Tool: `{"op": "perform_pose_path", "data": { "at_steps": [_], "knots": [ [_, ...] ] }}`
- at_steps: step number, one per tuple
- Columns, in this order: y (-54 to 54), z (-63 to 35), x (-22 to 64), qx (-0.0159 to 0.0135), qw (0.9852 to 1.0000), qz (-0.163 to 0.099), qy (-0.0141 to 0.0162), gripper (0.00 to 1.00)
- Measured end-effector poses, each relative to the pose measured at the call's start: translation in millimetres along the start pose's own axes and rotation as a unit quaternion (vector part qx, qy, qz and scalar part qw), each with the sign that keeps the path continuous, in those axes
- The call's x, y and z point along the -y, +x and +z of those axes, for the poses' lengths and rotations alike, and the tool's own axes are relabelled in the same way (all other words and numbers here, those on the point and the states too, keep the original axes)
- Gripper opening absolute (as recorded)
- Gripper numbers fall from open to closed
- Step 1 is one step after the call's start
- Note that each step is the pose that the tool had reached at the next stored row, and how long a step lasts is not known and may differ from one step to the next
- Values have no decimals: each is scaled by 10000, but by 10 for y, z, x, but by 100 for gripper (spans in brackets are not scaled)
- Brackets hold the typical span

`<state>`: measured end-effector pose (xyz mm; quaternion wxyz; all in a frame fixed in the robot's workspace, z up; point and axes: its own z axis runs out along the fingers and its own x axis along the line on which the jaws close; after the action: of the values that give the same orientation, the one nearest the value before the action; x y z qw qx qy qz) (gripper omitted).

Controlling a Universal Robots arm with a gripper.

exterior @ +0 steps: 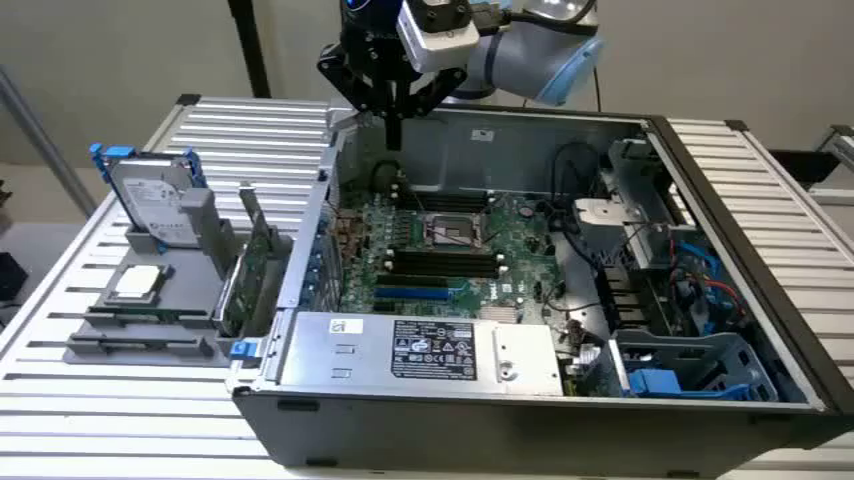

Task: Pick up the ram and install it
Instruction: 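Reach for the ram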

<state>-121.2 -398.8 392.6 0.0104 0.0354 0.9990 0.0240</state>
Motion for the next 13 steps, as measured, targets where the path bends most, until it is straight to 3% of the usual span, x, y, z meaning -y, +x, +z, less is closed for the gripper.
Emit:
{"op": "perform_pose_path", "data": {
  "at_steps": [13],
  "knots": [
    [0,0,0,0,10000,0,0,0]
  ]
}}
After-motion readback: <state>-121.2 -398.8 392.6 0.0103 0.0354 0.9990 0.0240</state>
